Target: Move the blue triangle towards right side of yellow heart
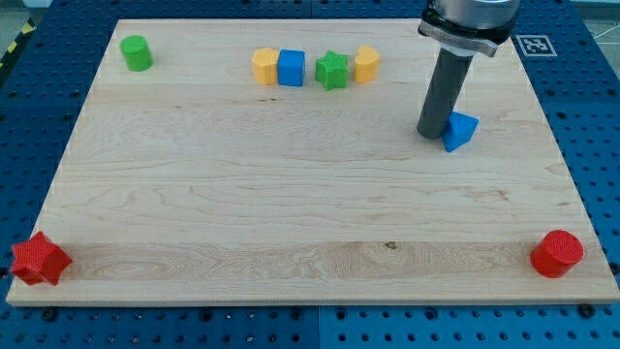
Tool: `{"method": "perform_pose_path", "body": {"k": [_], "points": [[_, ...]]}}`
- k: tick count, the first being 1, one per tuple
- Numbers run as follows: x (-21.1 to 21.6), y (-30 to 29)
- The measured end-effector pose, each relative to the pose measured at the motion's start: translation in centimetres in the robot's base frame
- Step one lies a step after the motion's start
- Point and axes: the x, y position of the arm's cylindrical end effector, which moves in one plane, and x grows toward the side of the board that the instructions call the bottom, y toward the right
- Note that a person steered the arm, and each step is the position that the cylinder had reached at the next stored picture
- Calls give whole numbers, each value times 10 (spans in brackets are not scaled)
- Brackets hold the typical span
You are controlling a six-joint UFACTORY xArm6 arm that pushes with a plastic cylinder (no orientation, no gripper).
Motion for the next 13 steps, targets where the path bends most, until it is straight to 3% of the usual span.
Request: {"method": "perform_pose_path", "body": {"k": [3,4,10,11,12,13], "points": [[91,25],[71,49],[-78,45],[-63,97],[-13,151],[2,149]]}}
